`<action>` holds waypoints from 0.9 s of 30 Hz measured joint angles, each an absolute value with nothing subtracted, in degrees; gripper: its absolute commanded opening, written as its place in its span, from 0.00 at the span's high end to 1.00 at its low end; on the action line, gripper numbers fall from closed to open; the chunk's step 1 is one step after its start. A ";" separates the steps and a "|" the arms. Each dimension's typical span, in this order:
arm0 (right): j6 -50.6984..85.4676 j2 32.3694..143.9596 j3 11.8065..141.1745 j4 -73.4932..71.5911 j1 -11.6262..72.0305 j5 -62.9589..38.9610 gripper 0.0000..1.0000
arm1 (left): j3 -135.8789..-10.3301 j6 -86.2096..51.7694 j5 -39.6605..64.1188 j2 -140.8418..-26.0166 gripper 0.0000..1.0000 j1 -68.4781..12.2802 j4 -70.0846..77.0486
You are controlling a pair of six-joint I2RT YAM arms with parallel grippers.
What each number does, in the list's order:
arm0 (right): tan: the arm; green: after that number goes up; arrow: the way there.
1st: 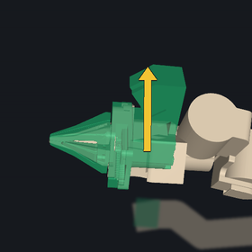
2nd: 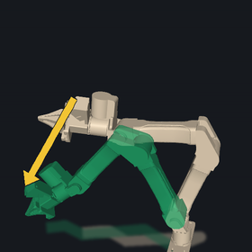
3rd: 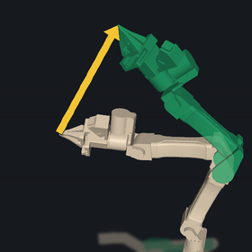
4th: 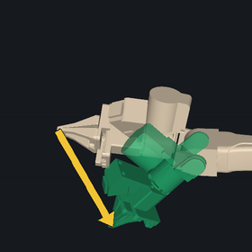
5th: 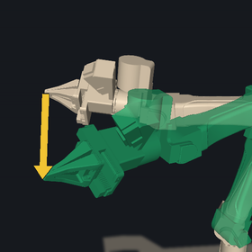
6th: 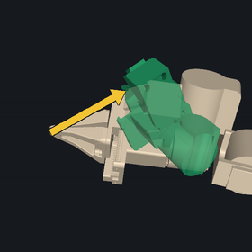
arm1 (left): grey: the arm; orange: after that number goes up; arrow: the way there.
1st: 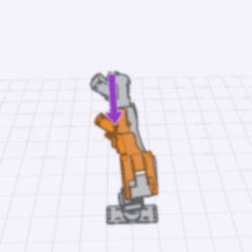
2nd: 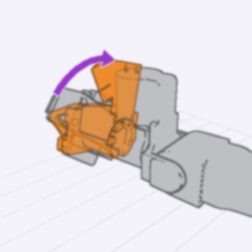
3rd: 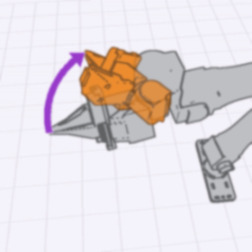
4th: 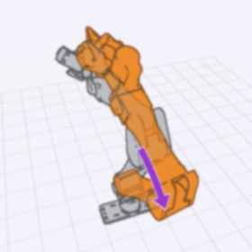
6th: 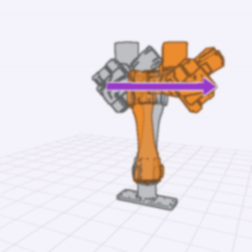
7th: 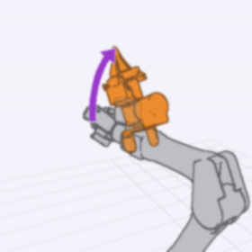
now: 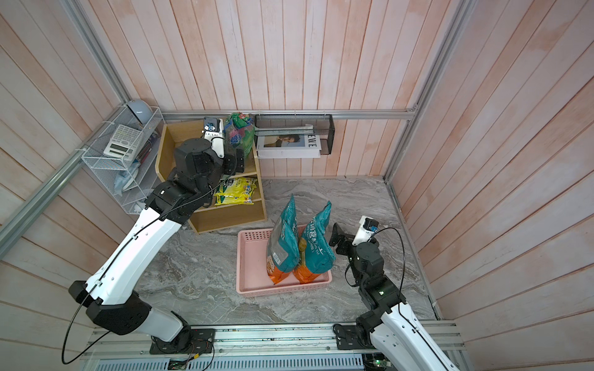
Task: Take down the fertilizer bag from the shelf
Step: Pick up the fertilizer bag from the shelf.
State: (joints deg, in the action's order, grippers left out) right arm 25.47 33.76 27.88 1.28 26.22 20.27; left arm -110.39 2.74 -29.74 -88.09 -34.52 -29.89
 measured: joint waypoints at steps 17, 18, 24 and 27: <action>25.43 34.39 27.88 1.26 26.22 19.79 0.02 | -125.49 0.10 -31.77 -96.86 1.00 -34.02 -33.12; 25.45 34.50 27.88 1.26 26.22 19.77 0.02 | -125.49 -1.08 -32.08 -96.51 1.00 -34.02 -34.00; 25.43 34.79 27.88 1.26 26.22 19.57 0.02 | -131.57 -10.94 -39.33 -95.57 1.00 -36.62 -46.59; 25.43 34.83 27.88 1.26 26.22 19.57 0.02 | -134.85 -12.99 -42.39 -94.61 1.00 -40.77 -51.81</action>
State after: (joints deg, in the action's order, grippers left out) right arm 25.43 34.83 27.88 1.26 26.22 19.57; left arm -134.85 -12.99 -42.39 -94.61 -40.77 -51.81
